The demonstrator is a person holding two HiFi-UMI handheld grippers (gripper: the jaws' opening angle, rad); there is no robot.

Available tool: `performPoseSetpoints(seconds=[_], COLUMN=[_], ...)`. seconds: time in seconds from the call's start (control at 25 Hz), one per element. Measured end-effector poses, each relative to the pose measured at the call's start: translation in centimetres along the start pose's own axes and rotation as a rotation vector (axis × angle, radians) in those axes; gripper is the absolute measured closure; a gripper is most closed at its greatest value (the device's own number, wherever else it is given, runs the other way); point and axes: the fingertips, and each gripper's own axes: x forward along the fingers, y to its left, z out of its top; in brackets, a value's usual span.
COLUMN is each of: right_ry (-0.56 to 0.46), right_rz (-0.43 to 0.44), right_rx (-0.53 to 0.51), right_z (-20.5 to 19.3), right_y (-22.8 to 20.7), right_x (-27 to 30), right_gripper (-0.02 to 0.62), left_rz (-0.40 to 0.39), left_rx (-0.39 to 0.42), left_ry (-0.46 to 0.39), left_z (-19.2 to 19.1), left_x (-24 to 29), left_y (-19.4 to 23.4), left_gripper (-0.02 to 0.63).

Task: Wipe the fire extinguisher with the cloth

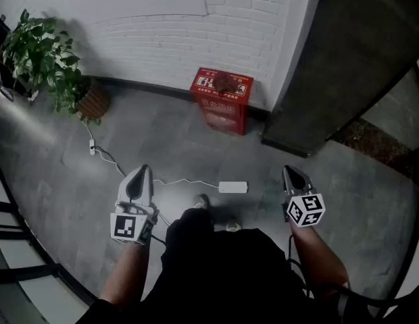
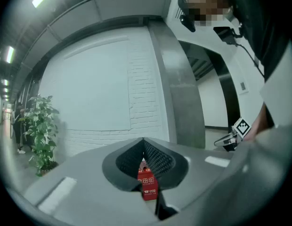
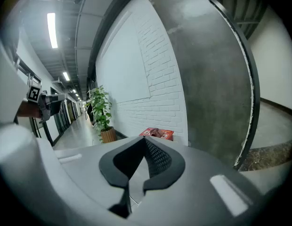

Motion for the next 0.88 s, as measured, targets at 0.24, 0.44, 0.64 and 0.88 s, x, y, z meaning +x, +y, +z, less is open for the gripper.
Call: performPoseSetpoints(seconds=[0.24,0.44,0.64,0.88], right_ry=[0.02,0.03,0.049,0.101], right_rz=[-0.006,-0.002,-0.065,-0.112], right_rx=[-0.012,-0.044,-0.042,-0.065], right_z=[1.5,3.4,6.1,8.2], right_y=[-0.7,0.1,-1.4,-1.3], right_x=[3.4,8.3,14.7,23.3], right_gripper=[0.594,0.594,0.594,0.594], left_rz=[-0.028,-0.064,-0.143,-0.216], left_rx=[0.01,0.002,-0.018,-0.028], left_ry=[0.025,0.023,0.052,0.018], left_z=[0.2,-0.9,-1.8,-0.6], left_x=[4.1,8.8,16.0,25.8], left_y=[3.5,6.6,10.9,17.3], left_gripper=[0.606,0.606,0.606,0.606])
